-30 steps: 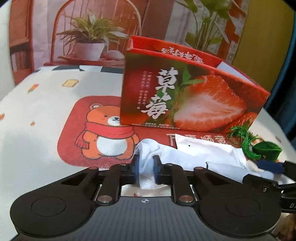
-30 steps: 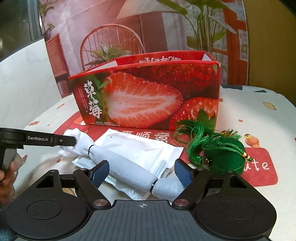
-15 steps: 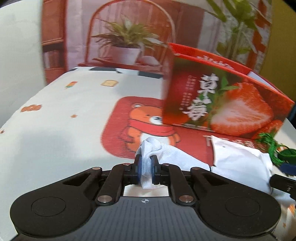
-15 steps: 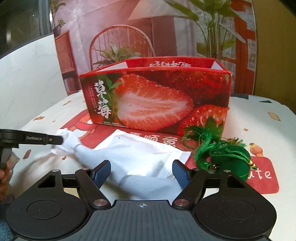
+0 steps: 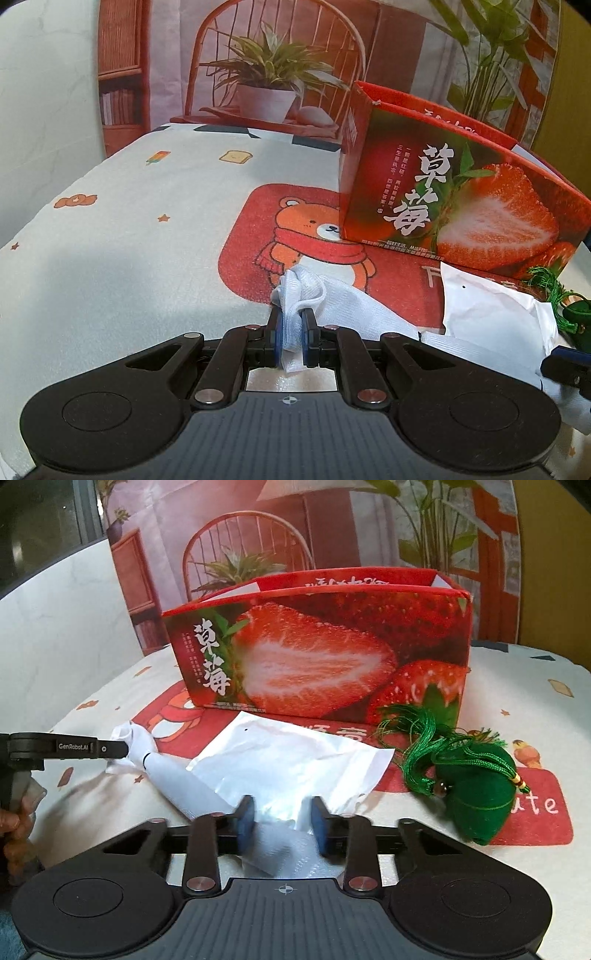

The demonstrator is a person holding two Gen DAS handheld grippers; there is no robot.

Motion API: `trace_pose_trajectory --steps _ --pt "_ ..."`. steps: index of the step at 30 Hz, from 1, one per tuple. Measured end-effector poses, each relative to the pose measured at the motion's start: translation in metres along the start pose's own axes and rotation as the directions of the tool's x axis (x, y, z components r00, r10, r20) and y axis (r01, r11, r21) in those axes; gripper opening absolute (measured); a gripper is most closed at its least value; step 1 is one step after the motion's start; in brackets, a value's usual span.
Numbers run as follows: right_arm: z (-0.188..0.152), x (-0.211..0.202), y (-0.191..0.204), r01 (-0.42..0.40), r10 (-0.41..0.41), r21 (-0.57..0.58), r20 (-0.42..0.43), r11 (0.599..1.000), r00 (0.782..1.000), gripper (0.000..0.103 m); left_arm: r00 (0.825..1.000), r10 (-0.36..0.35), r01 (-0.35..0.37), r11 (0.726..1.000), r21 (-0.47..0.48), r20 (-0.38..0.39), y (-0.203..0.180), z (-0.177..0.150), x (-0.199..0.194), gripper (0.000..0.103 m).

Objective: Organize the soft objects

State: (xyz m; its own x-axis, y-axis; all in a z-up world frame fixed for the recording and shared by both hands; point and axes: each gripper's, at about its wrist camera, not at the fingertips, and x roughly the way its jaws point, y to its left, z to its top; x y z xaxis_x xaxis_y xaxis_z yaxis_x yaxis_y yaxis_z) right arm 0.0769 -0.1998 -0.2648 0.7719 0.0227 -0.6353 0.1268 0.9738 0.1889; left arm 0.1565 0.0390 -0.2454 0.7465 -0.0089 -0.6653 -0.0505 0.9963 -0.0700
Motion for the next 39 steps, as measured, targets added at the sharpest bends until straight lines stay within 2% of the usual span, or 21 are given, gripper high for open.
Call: trace_pose_trajectory --steps 1,2,8,17,25,35,39 --pt "0.000 0.000 0.000 0.007 -0.007 0.000 0.000 1.000 1.000 0.013 1.000 -0.001 0.001 1.000 -0.001 0.000 0.000 0.000 0.000 0.011" --pt "0.001 0.000 -0.001 0.012 -0.012 0.004 0.000 1.000 1.000 0.009 1.000 -0.003 0.003 1.000 -0.002 0.000 0.000 -0.001 0.001 0.011" --pt "0.012 0.001 -0.008 0.017 -0.017 0.014 0.022 1.000 1.000 0.007 1.000 -0.018 0.018 1.000 -0.011 0.005 -0.001 -0.002 0.000 0.011" --pt "0.044 0.017 -0.021 0.087 -0.085 -0.006 0.095 0.996 0.992 0.002 0.999 -0.037 0.037 0.999 -0.010 0.006 -0.003 -0.003 -0.001 0.011" --pt "0.030 0.023 -0.025 0.075 -0.077 0.034 0.063 0.997 0.995 0.003 0.999 -0.038 0.038 0.999 0.003 -0.002 -0.004 -0.004 0.001 0.011" --pt "0.013 0.008 -0.021 0.048 -0.052 0.057 0.069 0.997 0.996 0.017 0.999 -0.035 0.035 0.999 0.006 -0.004 -0.004 -0.003 0.002 0.011" --pt "0.008 -0.001 -0.024 0.042 -0.048 0.077 0.081 0.996 0.996 0.018 0.999 -0.036 0.036 0.999 0.002 -0.004 -0.004 -0.004 0.001 0.011"
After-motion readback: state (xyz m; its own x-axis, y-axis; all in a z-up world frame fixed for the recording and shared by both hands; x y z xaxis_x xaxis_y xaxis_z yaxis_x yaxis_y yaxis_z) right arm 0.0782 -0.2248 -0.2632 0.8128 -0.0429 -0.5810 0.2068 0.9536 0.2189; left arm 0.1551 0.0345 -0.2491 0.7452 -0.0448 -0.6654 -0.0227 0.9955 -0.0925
